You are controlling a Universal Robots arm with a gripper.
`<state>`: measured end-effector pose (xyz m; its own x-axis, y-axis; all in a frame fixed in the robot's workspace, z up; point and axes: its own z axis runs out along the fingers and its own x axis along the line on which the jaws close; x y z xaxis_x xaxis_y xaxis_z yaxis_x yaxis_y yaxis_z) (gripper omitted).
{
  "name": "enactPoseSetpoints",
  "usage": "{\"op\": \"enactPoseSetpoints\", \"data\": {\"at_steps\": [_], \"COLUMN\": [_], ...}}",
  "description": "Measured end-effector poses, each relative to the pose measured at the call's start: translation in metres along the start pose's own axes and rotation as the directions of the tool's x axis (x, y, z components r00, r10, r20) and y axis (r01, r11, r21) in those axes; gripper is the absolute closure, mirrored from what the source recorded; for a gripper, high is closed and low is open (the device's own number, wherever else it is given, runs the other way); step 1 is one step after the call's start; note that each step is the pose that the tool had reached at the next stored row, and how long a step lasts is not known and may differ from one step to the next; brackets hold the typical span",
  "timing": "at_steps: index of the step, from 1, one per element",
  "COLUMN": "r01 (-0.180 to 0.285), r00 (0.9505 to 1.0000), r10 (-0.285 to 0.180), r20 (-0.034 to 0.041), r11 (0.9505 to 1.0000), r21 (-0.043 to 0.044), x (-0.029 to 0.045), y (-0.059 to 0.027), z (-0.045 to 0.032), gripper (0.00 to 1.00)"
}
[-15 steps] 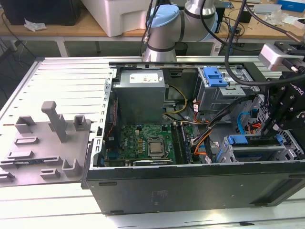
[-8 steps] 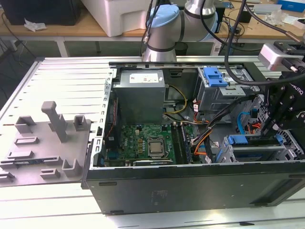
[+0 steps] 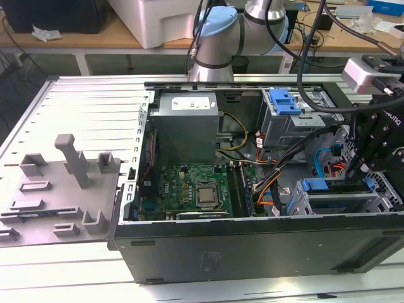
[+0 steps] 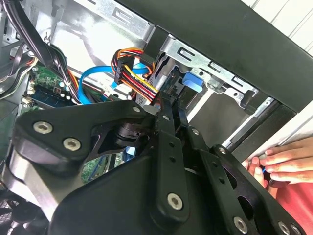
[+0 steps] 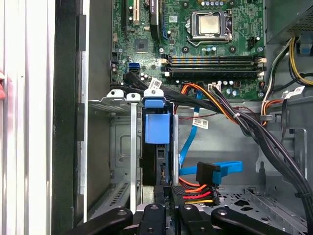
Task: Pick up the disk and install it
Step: 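Insert the first disk wire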
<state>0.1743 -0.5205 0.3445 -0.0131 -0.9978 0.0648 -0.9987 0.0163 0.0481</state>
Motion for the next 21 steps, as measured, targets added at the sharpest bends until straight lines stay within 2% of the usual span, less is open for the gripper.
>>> {"op": "enactPoseSetpoints", "data": {"at_steps": [21], "r01": [0.000], "r00": [1.0000], "r10": [0.000], "r20": [0.0000], "r11": [1.0000], "r21": [0.0000], "x": [-0.0001], "y": [-0.0006], "z": [0.0047], "gripper": [0.83]}}
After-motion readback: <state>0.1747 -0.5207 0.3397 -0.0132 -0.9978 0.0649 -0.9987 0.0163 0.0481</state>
